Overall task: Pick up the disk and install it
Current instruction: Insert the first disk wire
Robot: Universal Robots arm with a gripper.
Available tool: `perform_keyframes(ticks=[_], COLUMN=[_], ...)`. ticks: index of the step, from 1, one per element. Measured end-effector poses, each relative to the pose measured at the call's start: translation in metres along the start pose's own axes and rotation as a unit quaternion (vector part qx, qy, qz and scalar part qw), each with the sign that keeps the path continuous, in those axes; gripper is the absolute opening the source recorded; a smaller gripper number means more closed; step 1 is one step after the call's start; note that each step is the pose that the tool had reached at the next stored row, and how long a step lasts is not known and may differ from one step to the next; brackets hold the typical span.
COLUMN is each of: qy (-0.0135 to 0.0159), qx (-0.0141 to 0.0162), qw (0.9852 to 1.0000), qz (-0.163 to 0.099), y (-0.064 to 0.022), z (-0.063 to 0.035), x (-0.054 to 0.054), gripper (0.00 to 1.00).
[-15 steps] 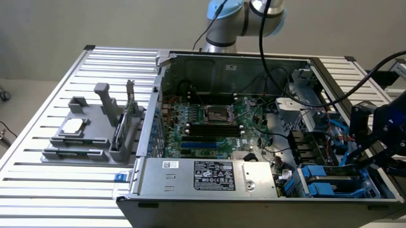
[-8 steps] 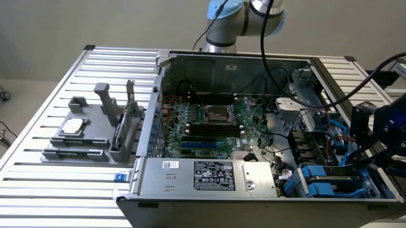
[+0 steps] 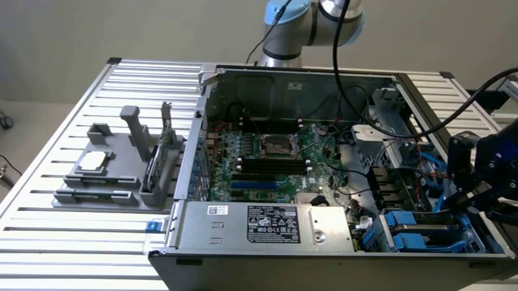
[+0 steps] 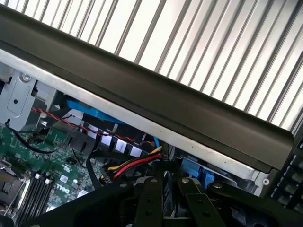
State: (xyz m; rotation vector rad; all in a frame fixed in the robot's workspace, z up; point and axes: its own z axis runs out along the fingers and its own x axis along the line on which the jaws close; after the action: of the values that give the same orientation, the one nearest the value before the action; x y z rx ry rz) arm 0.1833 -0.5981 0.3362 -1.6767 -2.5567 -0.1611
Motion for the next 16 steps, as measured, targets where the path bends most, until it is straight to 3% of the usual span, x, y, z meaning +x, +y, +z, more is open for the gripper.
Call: perform_keyframes(ticks=[3,8,14,16], qy=[0.0006,0.0015,0.0017,0.0030], qx=[0.0014,0.0035,0.0036,0.0067], qw=[1.0000,1.0000,1.0000,1.0000], qz=[0.000,0.001,0.004,0.007], y=[0.0000,0.0000,-0.0119,-0.0124], z=[-0.0017,-0.0142,-0.0145,-0.0145], x=[0.000,0.003,0.009,0.009], gripper=[0.16,0.16,0.16,0.16])
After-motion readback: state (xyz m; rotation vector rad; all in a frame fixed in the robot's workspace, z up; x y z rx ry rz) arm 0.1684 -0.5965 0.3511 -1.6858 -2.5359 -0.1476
